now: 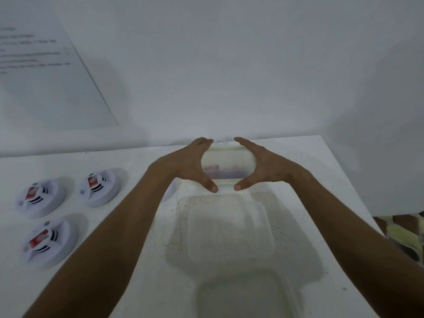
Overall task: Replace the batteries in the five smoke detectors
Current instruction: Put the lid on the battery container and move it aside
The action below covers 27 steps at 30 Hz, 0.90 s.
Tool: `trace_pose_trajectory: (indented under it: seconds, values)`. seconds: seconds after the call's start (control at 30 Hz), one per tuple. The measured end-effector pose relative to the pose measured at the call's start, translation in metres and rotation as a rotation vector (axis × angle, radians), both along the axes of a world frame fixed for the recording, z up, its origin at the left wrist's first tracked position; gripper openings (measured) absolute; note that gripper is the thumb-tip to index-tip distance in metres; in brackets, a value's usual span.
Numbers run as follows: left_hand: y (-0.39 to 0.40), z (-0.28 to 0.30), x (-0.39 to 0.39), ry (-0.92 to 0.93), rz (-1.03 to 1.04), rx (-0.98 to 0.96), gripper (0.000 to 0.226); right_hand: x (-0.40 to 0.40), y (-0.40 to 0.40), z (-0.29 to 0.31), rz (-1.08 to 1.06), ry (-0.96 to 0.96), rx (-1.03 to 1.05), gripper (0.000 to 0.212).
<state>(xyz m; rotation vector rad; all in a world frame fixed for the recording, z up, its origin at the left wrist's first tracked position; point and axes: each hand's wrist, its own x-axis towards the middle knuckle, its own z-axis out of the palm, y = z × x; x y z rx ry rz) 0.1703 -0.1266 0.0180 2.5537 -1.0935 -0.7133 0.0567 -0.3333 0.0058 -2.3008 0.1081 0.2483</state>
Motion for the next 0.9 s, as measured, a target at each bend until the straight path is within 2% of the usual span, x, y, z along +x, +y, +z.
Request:
trace_pose_trajectory:
  seconds: [0.1, 0.37, 0.67, 0.77, 0.9]
  values:
    - [-0.008, -0.007, 0.004, -0.026, -0.038, 0.059, 0.131, 0.009, -0.002, -0.007, 0.019, 0.010, -0.046, 0.128]
    - [-0.006, -0.022, 0.006, -0.058, -0.035, 0.010, 0.128, 0.012, -0.007, -0.025, 0.000, 0.004, 0.027, 0.138]
    - [-0.006, -0.029, 0.002, -0.073, 0.014, -0.141, 0.129, 0.012, -0.003, -0.032, -0.032, -0.097, 0.021, 0.123]
    - [-0.007, -0.028, 0.003, -0.076, -0.003, -0.113, 0.131, 0.013, -0.001, -0.033, -0.023, -0.112, 0.004, 0.123]
    - [-0.005, -0.024, 0.010, -0.020, -0.033, -0.046, 0.139, 0.013, -0.007, -0.030, 0.025, -0.052, -0.021, 0.133]
